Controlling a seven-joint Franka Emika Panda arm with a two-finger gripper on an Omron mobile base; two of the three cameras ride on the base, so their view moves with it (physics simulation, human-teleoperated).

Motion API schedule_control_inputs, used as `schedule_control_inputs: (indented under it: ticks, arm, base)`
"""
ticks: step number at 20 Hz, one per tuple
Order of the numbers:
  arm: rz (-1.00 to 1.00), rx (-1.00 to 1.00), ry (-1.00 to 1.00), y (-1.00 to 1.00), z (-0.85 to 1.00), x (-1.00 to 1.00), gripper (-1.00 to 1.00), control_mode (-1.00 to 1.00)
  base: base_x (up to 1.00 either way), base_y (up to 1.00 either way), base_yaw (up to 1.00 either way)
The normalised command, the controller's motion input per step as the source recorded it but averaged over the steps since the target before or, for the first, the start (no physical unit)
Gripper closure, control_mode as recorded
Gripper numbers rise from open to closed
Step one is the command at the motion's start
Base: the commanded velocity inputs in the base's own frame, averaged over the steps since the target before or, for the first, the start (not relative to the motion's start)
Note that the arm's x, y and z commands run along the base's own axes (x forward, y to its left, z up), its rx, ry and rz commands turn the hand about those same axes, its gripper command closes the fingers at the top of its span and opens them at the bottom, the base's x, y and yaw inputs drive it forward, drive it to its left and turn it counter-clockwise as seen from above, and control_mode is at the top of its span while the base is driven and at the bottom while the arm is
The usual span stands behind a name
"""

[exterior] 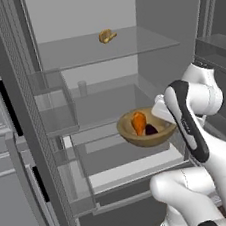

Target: Pick the chicken drumstick and eggplant from their plates and place them in the bowl. Then put the bowl in the fridge.

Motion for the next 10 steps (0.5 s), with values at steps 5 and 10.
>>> schedule_control_inputs:
  ticks: [5, 10]
  arm:
    - [-0.09, 0.0, 0.0, 0.72, 0.05, 0.58, 1.0, -1.0]
    - [-0.08, 0.0, 0.0, 0.52, 0.0, 0.82, 1.0, -1.0]
  base:
    - [0.0, 0.0, 0.0]
    - [0.0, 0.0, 0.0]
